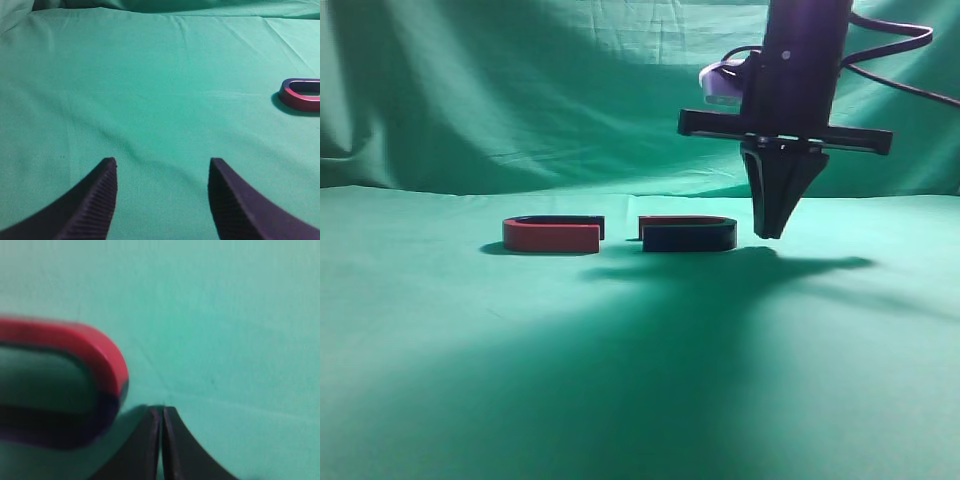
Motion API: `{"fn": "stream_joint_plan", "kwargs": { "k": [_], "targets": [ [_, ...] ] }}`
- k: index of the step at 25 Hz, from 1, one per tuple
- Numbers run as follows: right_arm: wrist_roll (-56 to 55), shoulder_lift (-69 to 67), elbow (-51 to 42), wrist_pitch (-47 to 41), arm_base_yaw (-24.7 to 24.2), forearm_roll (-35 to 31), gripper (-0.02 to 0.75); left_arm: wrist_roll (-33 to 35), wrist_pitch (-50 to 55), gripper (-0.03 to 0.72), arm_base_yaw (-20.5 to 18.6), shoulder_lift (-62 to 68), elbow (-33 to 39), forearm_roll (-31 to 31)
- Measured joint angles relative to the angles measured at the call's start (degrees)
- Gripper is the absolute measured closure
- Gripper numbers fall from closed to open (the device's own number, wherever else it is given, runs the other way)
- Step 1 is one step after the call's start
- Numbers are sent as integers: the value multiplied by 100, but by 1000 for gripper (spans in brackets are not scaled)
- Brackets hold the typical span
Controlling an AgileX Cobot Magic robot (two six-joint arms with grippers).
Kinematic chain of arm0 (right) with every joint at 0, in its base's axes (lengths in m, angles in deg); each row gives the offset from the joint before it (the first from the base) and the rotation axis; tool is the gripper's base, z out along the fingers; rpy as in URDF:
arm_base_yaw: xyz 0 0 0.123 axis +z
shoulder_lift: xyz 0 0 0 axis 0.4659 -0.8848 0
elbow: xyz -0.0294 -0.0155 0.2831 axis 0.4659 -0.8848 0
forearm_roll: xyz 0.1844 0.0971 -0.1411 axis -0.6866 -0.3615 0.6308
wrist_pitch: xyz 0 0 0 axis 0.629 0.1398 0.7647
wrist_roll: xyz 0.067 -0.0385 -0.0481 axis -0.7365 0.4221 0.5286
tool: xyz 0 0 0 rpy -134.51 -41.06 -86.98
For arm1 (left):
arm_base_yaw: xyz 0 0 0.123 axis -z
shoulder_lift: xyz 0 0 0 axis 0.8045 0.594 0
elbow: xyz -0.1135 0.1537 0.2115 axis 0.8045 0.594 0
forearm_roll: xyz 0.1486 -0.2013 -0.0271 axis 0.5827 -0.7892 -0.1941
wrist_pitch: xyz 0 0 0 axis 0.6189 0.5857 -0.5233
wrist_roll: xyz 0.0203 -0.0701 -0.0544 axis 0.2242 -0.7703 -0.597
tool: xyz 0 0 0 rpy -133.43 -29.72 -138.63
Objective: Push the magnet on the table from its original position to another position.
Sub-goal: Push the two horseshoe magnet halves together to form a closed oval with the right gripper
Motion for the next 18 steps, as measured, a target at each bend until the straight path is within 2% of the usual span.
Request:
{"fn": "stream_joint_plan", "kwargs": {
  "k": [11, 18],
  "targets": [
    [0, -258, 375, 213, 35, -73, 738, 0, 0, 316, 0, 0, 0, 0],
    [-13, -269, 375, 477, 334, -83, 738, 0, 0, 316, 0, 0, 0, 0]
  ]
}}
